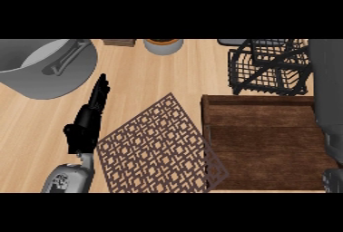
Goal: Pick the squash from the tray and place it in the tiered basket
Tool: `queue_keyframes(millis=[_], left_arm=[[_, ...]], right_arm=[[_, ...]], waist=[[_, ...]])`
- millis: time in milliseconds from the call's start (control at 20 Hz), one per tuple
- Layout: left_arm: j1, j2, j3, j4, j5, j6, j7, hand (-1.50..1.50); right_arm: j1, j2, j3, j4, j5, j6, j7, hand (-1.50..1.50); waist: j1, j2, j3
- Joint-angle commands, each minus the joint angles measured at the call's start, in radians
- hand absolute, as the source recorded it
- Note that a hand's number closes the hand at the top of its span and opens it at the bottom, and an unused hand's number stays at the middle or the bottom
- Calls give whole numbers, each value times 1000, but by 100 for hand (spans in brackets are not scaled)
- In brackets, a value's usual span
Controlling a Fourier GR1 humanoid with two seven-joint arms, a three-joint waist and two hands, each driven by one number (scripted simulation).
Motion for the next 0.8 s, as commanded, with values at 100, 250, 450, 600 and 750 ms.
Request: queue_keyframes(millis=[100,250,450,600,750], left_arm=[[7,-1,25,28,13,-4,-26,0],[0,-6,22,26,-2,12,-32,0],[21,13,27,-34,16,-13,15,0],[3,6,34,10,-1,6,-9,0],[61,-12,12,-17,-16,24,-21,0]], right_arm=[[3,-1,-91,-5,-130,-57,-35,-150],[42,-13,-148,-45,-156,-217,-74,-150],[68,-69,-194,-146,-166,-231,13,-150],[148,-55,-248,-279,-219,-213,75,-150],[209,-118,-335,-394,-310,-120,99,-150]], waist=[[-11,4,7],[-13,6,7],[-20,0,7],[-43,-6,7],[-60,-15,7]])
